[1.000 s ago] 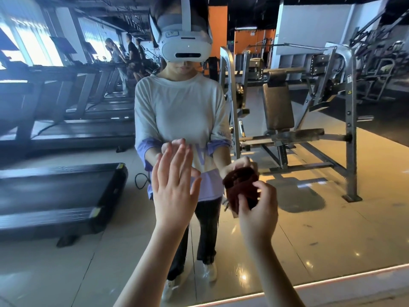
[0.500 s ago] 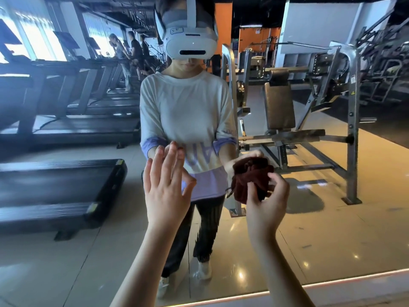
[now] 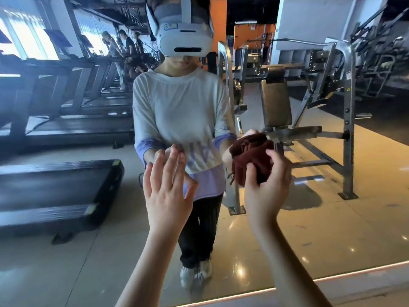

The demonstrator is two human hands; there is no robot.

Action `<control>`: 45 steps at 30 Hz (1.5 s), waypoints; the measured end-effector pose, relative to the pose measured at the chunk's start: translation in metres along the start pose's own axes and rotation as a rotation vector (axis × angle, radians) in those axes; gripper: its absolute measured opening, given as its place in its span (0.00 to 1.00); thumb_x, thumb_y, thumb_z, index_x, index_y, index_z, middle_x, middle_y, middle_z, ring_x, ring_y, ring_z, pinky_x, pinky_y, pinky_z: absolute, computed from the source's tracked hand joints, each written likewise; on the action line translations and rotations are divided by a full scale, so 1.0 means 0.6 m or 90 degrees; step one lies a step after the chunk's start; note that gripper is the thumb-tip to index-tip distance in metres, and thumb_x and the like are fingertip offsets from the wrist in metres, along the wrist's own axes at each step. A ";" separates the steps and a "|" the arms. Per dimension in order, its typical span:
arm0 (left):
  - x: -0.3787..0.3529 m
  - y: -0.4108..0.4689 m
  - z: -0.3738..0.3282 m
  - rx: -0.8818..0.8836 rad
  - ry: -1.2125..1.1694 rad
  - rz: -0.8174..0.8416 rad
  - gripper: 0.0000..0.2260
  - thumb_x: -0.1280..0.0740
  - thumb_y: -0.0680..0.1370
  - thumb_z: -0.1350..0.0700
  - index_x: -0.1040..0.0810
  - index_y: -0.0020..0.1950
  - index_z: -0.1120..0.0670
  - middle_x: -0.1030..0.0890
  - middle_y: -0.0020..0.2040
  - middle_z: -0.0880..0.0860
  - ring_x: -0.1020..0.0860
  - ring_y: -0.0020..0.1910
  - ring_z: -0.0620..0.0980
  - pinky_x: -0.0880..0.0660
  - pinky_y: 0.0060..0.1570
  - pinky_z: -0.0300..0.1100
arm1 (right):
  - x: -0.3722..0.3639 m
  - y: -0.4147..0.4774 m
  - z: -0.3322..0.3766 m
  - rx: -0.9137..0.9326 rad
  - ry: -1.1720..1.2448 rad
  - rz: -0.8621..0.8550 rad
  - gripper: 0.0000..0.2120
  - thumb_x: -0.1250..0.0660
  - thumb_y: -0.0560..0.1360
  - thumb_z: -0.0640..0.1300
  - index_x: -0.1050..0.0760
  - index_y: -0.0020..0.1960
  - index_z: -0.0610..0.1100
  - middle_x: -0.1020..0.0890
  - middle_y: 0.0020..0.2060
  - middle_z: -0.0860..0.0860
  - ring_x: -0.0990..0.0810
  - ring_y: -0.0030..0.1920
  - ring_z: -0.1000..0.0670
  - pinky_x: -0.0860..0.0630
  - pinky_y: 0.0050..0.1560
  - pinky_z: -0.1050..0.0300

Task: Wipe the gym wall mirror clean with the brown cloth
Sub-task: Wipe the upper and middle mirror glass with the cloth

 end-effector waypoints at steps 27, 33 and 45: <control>-0.002 0.009 -0.012 0.045 -0.016 -0.011 0.24 0.30 0.77 0.52 0.28 0.71 0.58 0.29 0.73 0.56 0.33 0.73 0.60 0.36 0.72 0.58 | -0.004 0.048 0.032 0.044 -0.029 -0.018 0.19 0.32 0.75 0.42 0.28 0.65 0.43 0.24 0.60 0.41 0.25 0.59 0.41 0.22 0.51 0.45; 0.006 0.026 -0.032 0.110 0.023 -0.051 0.27 0.22 0.70 0.56 0.28 0.66 0.58 0.23 0.66 0.57 0.30 0.68 0.59 0.36 0.69 0.52 | 0.002 0.079 0.038 0.176 -0.034 0.067 0.19 0.26 0.71 0.39 0.25 0.60 0.42 0.23 0.56 0.41 0.24 0.56 0.43 0.26 0.49 0.57; -0.013 0.065 -0.104 0.090 0.005 0.017 0.33 0.30 0.73 0.47 0.35 0.76 0.54 0.31 0.75 0.57 0.39 0.76 0.59 0.42 0.74 0.53 | 0.031 0.124 0.017 0.149 0.031 0.077 0.17 0.30 0.72 0.43 0.25 0.60 0.42 0.23 0.55 0.41 0.22 0.55 0.40 0.24 0.48 0.52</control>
Point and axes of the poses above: each hand's wrist, its own y-axis towards the middle knuckle, its own x-axis out of the back of the hand, z = x × y, the point moved 3 cm from there along y, towards the middle knuckle
